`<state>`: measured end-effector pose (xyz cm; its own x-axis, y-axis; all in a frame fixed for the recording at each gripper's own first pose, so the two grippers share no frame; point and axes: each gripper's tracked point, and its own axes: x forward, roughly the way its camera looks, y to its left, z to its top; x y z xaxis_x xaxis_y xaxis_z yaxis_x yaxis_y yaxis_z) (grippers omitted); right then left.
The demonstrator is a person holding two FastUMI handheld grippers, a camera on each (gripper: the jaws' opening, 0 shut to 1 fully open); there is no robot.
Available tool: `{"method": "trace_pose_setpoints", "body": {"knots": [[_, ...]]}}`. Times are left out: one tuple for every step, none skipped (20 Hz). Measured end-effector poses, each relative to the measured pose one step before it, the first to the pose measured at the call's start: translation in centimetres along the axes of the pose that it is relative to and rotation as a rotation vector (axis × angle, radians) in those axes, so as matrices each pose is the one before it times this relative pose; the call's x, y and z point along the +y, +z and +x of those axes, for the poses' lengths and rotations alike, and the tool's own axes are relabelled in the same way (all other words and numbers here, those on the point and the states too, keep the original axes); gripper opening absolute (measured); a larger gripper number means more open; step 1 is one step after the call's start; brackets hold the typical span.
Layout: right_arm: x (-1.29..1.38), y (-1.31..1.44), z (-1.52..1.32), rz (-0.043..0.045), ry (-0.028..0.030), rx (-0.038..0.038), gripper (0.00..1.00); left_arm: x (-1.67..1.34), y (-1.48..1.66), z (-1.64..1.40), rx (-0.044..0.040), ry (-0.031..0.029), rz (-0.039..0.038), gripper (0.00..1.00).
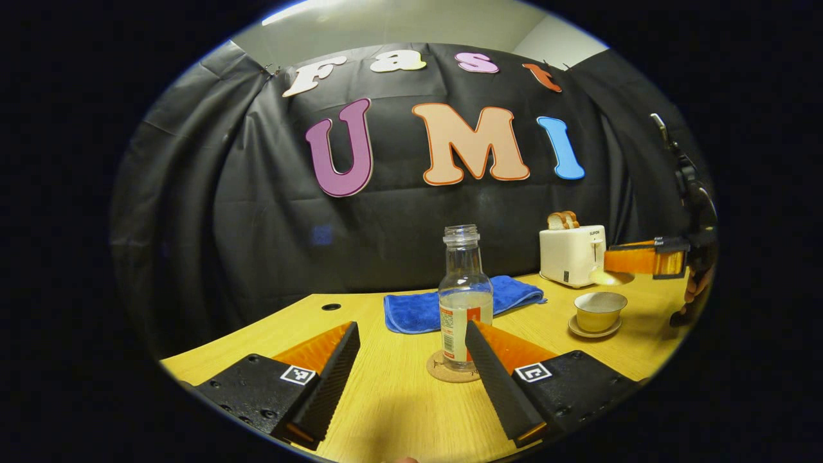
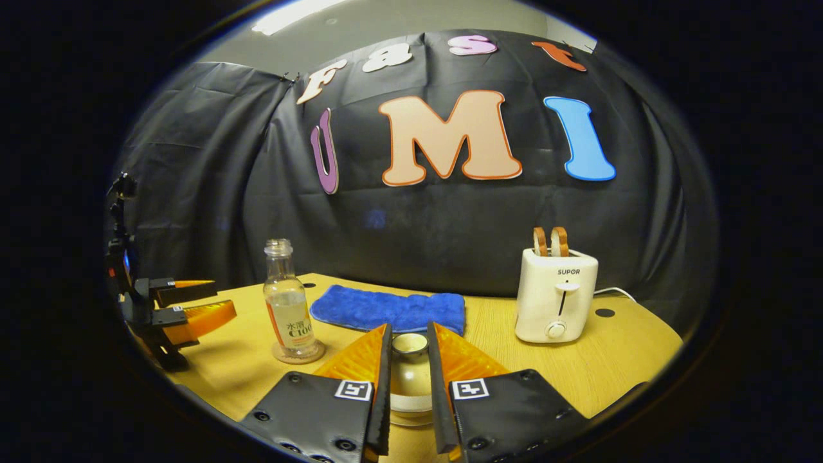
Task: Open the teacup lid with one hand, grasp the water bottle and pour water into the teacup with the other hand; after pouring, place the water bottle on the coaster and then close the teacup lid.
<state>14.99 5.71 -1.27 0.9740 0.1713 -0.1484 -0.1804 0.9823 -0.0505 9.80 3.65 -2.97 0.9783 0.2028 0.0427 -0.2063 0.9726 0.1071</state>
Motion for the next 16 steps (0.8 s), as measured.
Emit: {"method": "trace_pose_setpoints", "body": {"knots": [[0.039,-0.625,0.263,0.00793,0.0029,0.01765,0.31,0.04,0.166,0.059,-0.00537,-0.00155,-0.00045,0.96],[-0.106,-0.486,0.204,0.00014,-0.00409,0.01168,0.31,-0.072,0.083,0.137,-0.00351,-0.00312,-0.00063,0.96],[-0.186,-0.275,0.155,-0.00744,-0.00668,0.00553,0.31,0.068,-0.012,-0.011,-0.00167,0.00127,0.00183,0.96],[-0.085,-0.125,-0.016,-0.00672,-0.0053,0.00396,0.31,0.169,-0.123,0.093,0.00123,0.00451,0.0014,0.96],[-0.073,-0.101,0.113,-0.00451,-0.00386,0.0027,0.31,0.041,0.124,0.009,-0.00606,-0.00053,-0.00258,0.96],[0.091,-0.15,0.088,-0.00493,0.0031,0.00105,0.31,-0.161,0.062,0.052,-0.00389,-0.00453,-0.00278,0.96],[0.079,-0.216,0.112,-0.00552,-0.00006,0.00411,0.3,-0.107,-0.128,0.011,0.00429,-0.00588,0.00042,0.96],[-0.01,-0.471,0.063,-0.0018,0.00164,0.00949,0.31,-0.137,-0.31,0.02,0.00758,-0.00566,0.00102,0.96],[0.143,-0.385,0.16,0.00324,0.00478,0.01088,0.3,-0.122,-0.168,0.077,0.00446,-0.0048,0.00085,0.96],[0.052,-0.495,0.181,0.00428,0.00323,0.01083,0.31,-0.072,0.003,-0.024,-0.0006,-0.00374,-0.00089,0.96],[-0.029,-0.268,0.187,0.00134,0.00053,0.00848,0.31,-0.083,0.094,-0.103,-0.00163,-0.00264,0.00109,0.96],[-0.071,0.128,-0.081,-0.00083,-0.00288,-0.00405,0.3,-0.003,0.091,0.127,-0.00237,-0.00029,0.00373,0.96],[-0.03,0.214,-0.018,0.00611,0.00175,-0.00439,0.31,0.003,0.037,0.012,-0.00157,-0.00156,0.00193,0.96],[0.053,0.037,0.04,0.00743,0.0037,-0.00122,0.31,-0.135,-0.068,-0.029,-0.00174,-0.00226,-0.0011,0.96],[0.049,-0.061,0.049,0.00257,0.00361,0.00297,0.3,0.031,0.004,-0.019,-0.0005,-0.00145,-0.00084,0.96],[-0.052,-0.139,-0.028,-0.00108,-0.00179,0.00285,0.33,-0.042,-0.122,0.021,0.00408,-0.00073,0.00076,0.96]]}}
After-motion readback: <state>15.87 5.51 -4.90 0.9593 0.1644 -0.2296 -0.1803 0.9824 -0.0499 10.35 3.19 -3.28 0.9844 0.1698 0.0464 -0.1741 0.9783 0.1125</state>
